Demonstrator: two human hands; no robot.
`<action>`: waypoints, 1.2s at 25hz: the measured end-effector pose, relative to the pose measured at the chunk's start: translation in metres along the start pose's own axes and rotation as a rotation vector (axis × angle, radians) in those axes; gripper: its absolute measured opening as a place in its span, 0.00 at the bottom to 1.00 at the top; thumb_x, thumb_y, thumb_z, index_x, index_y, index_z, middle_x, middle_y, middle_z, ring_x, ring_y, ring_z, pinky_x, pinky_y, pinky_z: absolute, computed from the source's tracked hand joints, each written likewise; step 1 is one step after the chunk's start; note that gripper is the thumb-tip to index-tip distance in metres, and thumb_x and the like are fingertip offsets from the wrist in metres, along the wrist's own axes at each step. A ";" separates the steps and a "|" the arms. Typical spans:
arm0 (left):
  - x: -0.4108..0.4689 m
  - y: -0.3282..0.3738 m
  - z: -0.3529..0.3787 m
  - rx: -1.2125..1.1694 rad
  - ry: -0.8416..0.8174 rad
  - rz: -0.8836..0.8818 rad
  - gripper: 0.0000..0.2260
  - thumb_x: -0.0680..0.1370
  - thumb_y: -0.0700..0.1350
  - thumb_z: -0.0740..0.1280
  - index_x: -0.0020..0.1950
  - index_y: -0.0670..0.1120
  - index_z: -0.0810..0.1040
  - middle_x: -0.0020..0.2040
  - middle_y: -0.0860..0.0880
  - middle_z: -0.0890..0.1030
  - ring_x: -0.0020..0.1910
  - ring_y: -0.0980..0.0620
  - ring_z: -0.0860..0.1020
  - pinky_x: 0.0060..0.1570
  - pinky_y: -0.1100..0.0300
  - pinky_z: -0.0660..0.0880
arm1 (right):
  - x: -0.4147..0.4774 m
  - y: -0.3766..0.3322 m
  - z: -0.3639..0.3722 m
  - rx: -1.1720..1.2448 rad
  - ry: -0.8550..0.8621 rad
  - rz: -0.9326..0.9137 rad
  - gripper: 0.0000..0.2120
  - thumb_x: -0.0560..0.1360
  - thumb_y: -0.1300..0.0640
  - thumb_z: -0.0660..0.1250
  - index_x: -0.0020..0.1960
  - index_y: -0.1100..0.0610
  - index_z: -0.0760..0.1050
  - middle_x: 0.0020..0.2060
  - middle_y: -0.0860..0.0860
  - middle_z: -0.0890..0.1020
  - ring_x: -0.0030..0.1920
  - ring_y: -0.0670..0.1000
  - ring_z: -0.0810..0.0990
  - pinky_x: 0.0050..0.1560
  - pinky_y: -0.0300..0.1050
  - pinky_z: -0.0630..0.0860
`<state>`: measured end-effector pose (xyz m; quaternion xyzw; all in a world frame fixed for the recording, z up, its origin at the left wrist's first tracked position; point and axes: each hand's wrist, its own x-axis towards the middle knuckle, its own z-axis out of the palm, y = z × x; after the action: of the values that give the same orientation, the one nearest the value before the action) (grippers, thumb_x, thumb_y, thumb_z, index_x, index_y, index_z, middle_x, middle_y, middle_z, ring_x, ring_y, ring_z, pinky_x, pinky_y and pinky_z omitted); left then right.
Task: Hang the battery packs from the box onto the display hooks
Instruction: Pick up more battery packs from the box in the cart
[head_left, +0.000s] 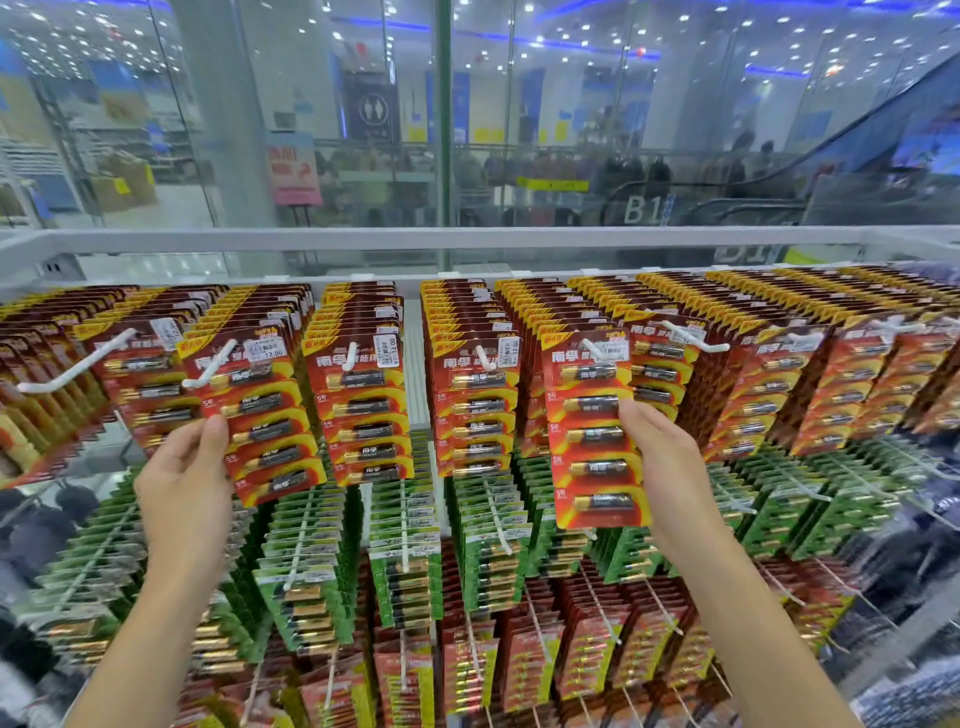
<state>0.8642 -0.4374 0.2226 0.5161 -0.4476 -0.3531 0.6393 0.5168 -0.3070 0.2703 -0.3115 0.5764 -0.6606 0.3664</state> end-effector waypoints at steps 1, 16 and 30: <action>0.000 0.001 0.000 -0.002 0.002 -0.001 0.11 0.85 0.55 0.64 0.62 0.53 0.81 0.42 0.52 0.80 0.40 0.50 0.74 0.42 0.53 0.73 | 0.006 0.000 0.005 -0.017 -0.001 -0.003 0.14 0.85 0.48 0.61 0.57 0.53 0.83 0.48 0.53 0.88 0.47 0.57 0.88 0.45 0.53 0.83; -0.031 -0.011 -0.031 0.020 -0.019 -0.019 0.08 0.85 0.51 0.64 0.59 0.57 0.82 0.59 0.54 0.84 0.60 0.51 0.82 0.65 0.48 0.76 | 0.010 0.057 -0.008 -0.186 0.204 -0.085 0.09 0.82 0.46 0.65 0.58 0.47 0.80 0.57 0.46 0.84 0.58 0.48 0.82 0.67 0.55 0.76; -0.209 -0.099 0.013 0.038 -0.611 -0.508 0.09 0.84 0.48 0.65 0.57 0.51 0.84 0.53 0.53 0.87 0.55 0.50 0.84 0.59 0.48 0.77 | -0.175 0.201 -0.085 -0.219 0.490 0.330 0.14 0.74 0.45 0.73 0.52 0.55 0.84 0.47 0.52 0.87 0.51 0.51 0.83 0.51 0.47 0.75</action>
<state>0.7797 -0.2730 0.0836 0.4935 -0.4817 -0.6288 0.3593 0.5658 -0.1274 0.0612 -0.0831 0.7581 -0.5814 0.2833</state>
